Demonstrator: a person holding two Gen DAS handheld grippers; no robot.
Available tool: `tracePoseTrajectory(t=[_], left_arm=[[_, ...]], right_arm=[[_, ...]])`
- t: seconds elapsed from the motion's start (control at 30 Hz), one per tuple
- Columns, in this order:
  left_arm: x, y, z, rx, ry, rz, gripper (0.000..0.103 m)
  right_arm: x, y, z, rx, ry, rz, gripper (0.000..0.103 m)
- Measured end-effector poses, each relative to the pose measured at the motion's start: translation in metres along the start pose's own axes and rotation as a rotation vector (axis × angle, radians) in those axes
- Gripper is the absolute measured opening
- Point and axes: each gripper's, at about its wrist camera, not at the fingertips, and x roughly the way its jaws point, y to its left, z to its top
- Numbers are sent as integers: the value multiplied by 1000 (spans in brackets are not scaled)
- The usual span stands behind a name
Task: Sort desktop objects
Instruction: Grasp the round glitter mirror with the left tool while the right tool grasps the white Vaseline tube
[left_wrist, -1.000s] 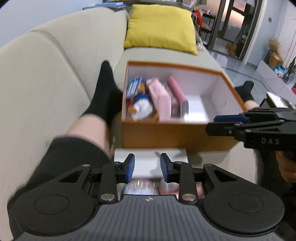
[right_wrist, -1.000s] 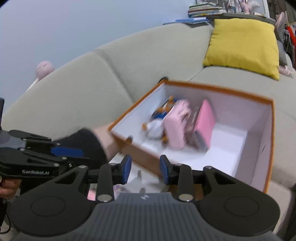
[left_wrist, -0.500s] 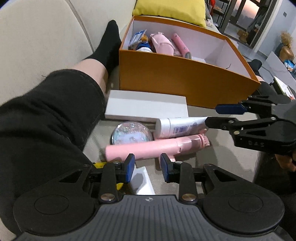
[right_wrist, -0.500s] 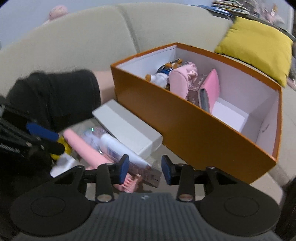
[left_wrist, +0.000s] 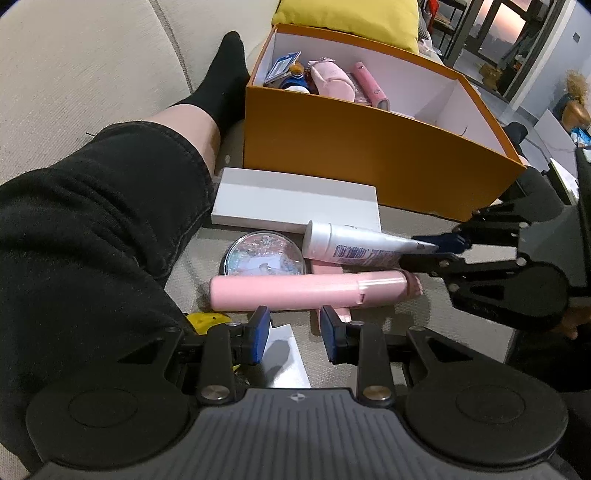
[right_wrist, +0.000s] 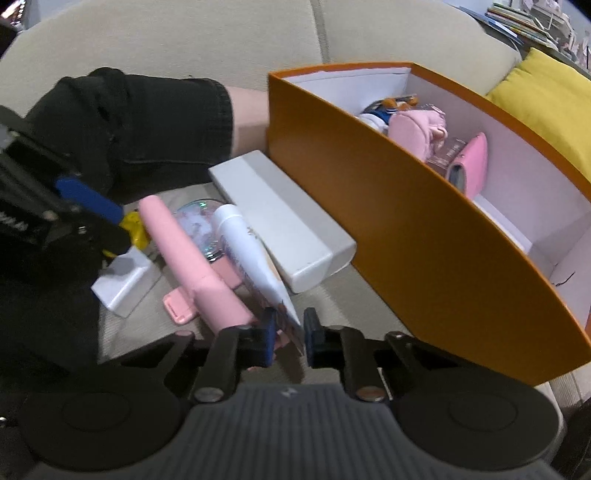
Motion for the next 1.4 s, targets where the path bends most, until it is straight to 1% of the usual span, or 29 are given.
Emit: tracePoseTrajectory(t=[0.13,0.3,0.37,0.47,0.53,0.57,0.63,0.67,0.73,0.83,0.87,0.93,0.97,1.03,1.1,1.17,1.23,1.27,1.4], left_arm=[[0,1,0,-5,-4,-8,34],[-2,6,-1,-17,-16,-27,34],[-2,8,-1,-20,-25,-36,34],[-3,11,-1,-25,-35,-43,34],[-4,12,1,-33,-48,-46,34],[-4,13,2,-36,-57,-46,34],[-5,13,5,-33,-67,-37,34],[-4,13,7,-28,-68,-32,34],[0,12,13,-20,-59,-19,34],[13,10,26,-12,-25,15,34],[19,10,31,-14,-14,30,36],[30,11,39,-20,9,47,48],[37,11,43,-18,27,54,52],[49,9,48,-3,55,64,58],[58,8,51,2,77,84,58],[68,9,53,-5,109,73,61],[79,11,54,-13,131,79,64],[80,11,53,-14,123,81,67],[81,9,50,-10,119,87,71]], right_arm=[[-7,3,-9,2,6,1,11],[-24,-3,-26,52,13,-16,10],[-35,-8,-31,91,-6,-14,10],[-58,-17,-32,162,-61,9,9],[-67,-19,-30,175,-91,-6,8],[-72,-20,-28,180,-103,-10,7],[-81,-23,-25,209,-131,4,4],[-84,-24,-22,218,-142,-4,4],[-87,-25,-19,210,-143,-70,3],[-83,-33,-19,252,-128,-62,2],[-82,-34,-20,255,-129,-73,2],[-83,-34,-21,261,-139,-68,2],[-84,-34,-21,269,-142,-59,3],[-84,-34,-23,273,-143,-60,3],[-85,-34,-25,278,-147,-56,3],[-85,-35,-26,287,-150,-49,3],[-85,-34,-27,293,-153,-44,4],[-85,-34,-27,295,-154,-42,4],[-85,-32,-29,296,-162,-45,4]])
